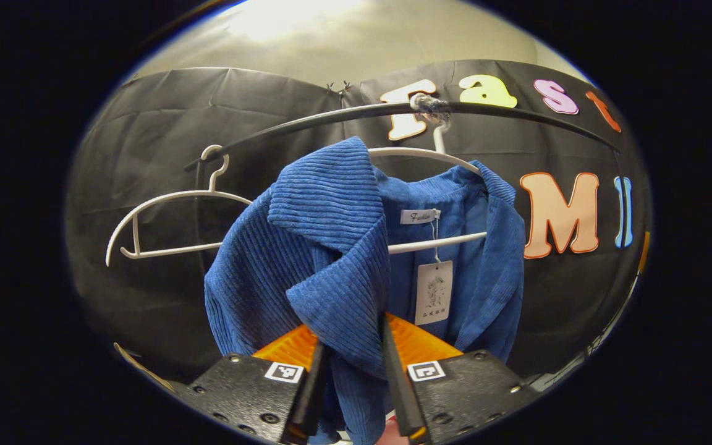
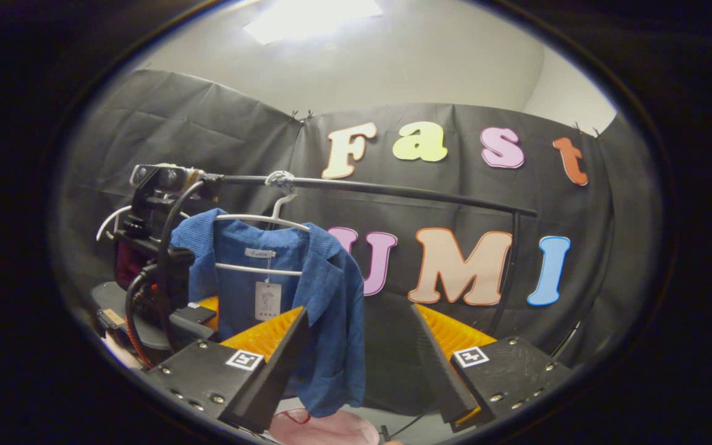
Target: Grasp the clothes on the hanger with both hands and then place them into the laundry hamper below.
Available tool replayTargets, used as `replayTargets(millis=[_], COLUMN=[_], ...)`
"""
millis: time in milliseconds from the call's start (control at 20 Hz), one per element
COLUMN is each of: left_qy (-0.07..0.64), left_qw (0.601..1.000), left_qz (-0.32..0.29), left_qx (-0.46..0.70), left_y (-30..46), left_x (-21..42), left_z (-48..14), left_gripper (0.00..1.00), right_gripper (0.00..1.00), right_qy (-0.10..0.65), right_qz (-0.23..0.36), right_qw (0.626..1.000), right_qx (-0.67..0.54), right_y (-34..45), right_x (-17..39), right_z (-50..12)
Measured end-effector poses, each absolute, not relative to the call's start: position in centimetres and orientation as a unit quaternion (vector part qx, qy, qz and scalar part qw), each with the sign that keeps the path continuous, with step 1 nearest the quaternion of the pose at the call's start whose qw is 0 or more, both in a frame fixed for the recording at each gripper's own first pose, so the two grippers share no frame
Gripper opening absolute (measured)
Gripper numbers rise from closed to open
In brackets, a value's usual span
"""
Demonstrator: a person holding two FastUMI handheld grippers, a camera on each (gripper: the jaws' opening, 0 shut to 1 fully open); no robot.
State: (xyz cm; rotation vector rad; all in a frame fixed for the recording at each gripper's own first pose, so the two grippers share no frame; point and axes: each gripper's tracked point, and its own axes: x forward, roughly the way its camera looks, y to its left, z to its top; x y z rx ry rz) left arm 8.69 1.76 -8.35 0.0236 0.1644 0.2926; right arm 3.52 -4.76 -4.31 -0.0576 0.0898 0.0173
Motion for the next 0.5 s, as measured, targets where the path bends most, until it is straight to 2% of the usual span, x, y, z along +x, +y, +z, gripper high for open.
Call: replayTargets(millis=[250, 350, 500], left_qy=[0.086, 0.086, 0.084], left_qw=[0.987, 0.989, 0.991], left_qz=[0.137, 0.122, 0.098], left_qx=[0.013, 0.019, 0.020], left_y=[2.7, 2.5, 2.1], left_x=[8.5, 8.3, 8.0], left_z=[-8.5, -8.3, -7.9], left_gripper=[0.10, 0.07, 0.05], right_gripper=[0.96, 0.94, 0.98], right_qy=[0.055, 0.058, 0.059], right_qz=[0.031, 0.042, 0.058], right_qw=[0.998, 0.997, 0.996], right_qx=[-0.022, -0.026, -0.031], right_y=[-3.4, -2.7, -1.3], right_x=[5.1, 6.2, 8.3], right_z=[-5.8, -6.2, -6.9])
